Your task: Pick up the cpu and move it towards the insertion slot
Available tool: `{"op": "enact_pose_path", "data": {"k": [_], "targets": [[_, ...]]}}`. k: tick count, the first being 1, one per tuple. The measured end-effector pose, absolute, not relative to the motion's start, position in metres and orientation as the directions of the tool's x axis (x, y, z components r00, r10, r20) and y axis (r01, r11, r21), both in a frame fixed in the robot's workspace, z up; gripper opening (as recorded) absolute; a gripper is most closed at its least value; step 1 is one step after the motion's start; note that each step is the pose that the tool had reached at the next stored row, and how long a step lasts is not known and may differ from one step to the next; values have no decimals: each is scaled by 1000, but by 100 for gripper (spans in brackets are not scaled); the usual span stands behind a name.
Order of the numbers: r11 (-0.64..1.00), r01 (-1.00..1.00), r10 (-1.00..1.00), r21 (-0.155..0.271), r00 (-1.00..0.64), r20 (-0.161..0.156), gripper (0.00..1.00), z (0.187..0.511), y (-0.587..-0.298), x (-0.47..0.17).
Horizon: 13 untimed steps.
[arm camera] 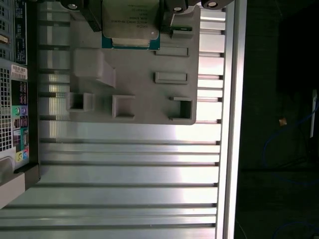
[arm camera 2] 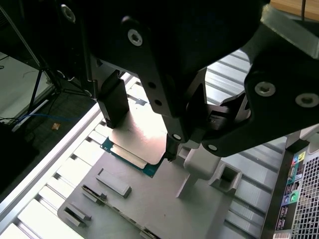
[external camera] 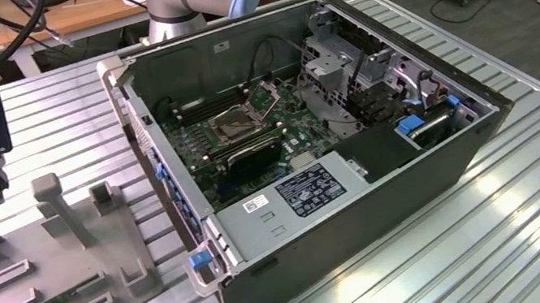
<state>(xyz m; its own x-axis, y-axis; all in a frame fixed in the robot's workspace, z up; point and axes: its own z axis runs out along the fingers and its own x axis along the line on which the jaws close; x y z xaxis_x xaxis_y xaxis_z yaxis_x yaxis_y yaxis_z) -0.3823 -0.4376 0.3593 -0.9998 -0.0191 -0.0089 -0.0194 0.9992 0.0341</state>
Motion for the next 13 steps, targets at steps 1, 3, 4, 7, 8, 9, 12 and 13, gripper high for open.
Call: {"op": "enact_pose_path", "data": {"k": [1, 3, 4, 7, 8, 9, 12, 13], "targets": [[999, -19, -19, 34, -1000, -9, 54, 359, -438, -382], [999, -19, -19, 34, -1000, -9, 54, 359, -438, -382], [999, -19, -19, 34, -1000, -9, 54, 359, -438, -382], [999, -19, -19, 34, -1000, -9, 54, 360, -438, -382], [999, -19, -19, 34, -1000, -9, 54, 361, -438, -382], [999, -19, -19, 34, -1000, -9, 54, 361, -438, -382], [999, -19, -19, 34, -1000, -9, 54, 361, -438, -382], [999, -19, -19, 34, -1000, -9, 54, 361, -438, -382]]}}
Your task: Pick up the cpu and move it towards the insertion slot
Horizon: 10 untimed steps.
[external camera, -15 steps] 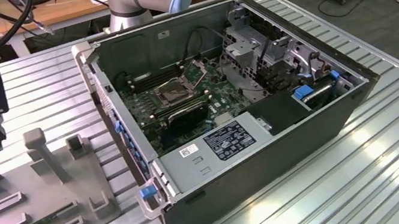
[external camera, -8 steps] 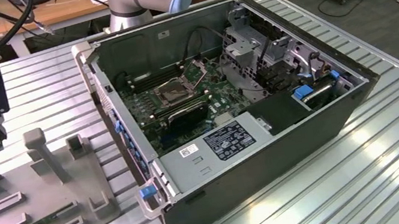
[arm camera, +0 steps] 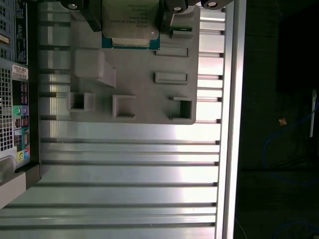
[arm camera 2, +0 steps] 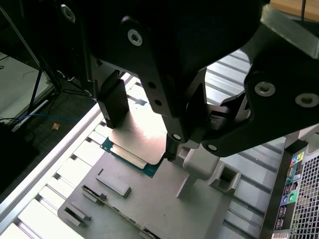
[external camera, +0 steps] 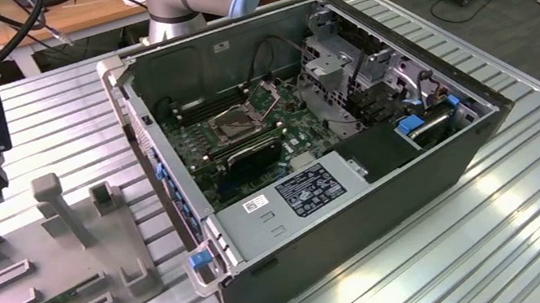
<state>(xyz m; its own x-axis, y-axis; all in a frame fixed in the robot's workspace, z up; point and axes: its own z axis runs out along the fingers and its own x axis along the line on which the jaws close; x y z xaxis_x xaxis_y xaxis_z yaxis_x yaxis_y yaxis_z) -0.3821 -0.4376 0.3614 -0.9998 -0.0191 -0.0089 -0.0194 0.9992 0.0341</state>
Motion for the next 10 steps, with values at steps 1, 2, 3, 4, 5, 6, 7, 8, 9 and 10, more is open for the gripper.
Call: {"op": "enact_pose_path", "data": {"k": [1, 2, 3, 4, 5, 6, 7, 8, 9, 10], "targets": [[999, -19, -19, 34, -1000, -9, 54, 361, -438, -382], [999, -19, -19, 34, -1000, -9, 54, 362, -438, -382], [999, -19, -19, 34, -1000, -9, 54, 362, -438, -382], [999, -19, -19, 34, -1000, -9, 54, 362, -438, -382], [999, -19, -19, 34, -1000, -9, 54, 362, -438, -382], [999, -19, -19, 34, -1000, -9, 54, 362, -438, -382], [999, -19, -19, 34, -1000, -9, 54, 362, -438, -381], [999, -19, -19, 34, -1000, -9, 54, 362, -438, -381], [999, -19, -19, 34, -1000, -9, 54, 362, -438, -381], [999, -19, -19, 34, -1000, -9, 54, 362, -438, -381]]}}
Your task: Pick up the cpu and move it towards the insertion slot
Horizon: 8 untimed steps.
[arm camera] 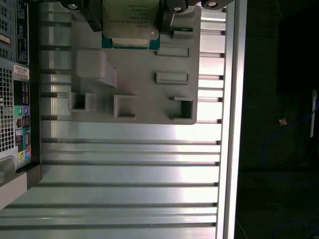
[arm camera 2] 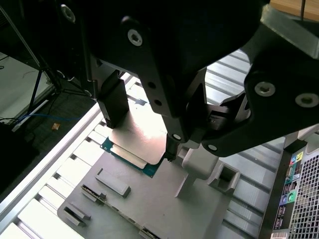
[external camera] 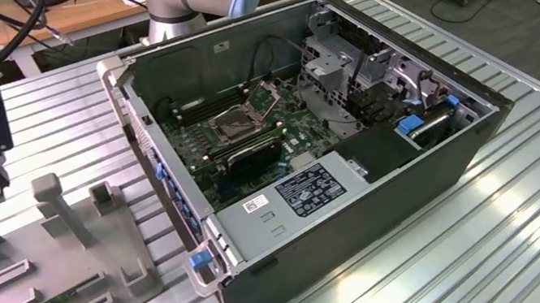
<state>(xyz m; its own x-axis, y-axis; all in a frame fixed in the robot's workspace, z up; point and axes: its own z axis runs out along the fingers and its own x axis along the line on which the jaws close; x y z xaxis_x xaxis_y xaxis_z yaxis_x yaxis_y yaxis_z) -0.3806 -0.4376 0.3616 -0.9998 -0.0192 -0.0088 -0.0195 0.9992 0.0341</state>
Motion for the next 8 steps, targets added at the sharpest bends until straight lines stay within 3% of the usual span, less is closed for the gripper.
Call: {"op": "enact_pose_path", "data": {"k": [8], "targets": [[999, -19, -19, 34, -1000, -9, 54, 362, -438, -379]]}}
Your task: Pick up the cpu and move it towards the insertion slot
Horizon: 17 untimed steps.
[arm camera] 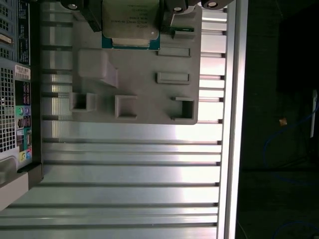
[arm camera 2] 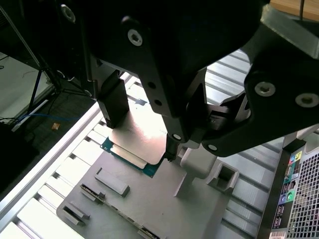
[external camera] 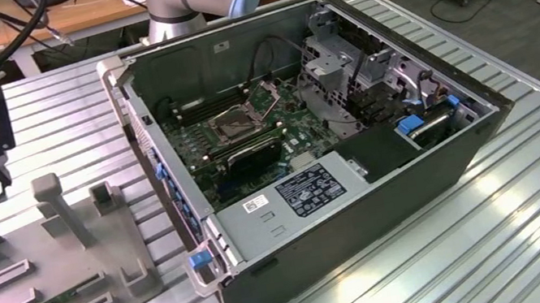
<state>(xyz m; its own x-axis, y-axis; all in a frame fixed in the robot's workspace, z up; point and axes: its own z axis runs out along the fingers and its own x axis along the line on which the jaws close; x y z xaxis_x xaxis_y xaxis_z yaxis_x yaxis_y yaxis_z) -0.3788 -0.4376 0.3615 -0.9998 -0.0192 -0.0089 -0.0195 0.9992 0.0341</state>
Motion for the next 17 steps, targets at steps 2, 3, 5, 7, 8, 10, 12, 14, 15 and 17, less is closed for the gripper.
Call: {"op": "enact_pose_path", "data": {"k": [2, 3, 5, 7, 8, 10, 12, 14, 15, 17], "targets": [[999, -19, -19, 34, -1000, -9, 54, 362, -438, -378], [999, -20, -19, 34, -1000, -9, 54, 362, -438, -377], [999, -19, -19, 34, -1000, -9, 54, 362, -438, -376], [999, -19, -19, 34, -1000, -9, 54, 362, -438, -375], [999, -19, -19, 34, -1000, -9, 54, 362, -438, -374], [999, -19, -19, 34, -1000, -9, 54, 362, -438, -373], [999, -19, -19, 34, -1000, -9, 54, 362, -438, -372], [999, -19, -19, 34, -1000, -9, 54, 362, -438, -371], [999, -19, -19, 34, -1000, -9, 54, 362, -438, -371], [999, -20, -19, 34, -1000, -9, 54, 362, -438, -369]]}}
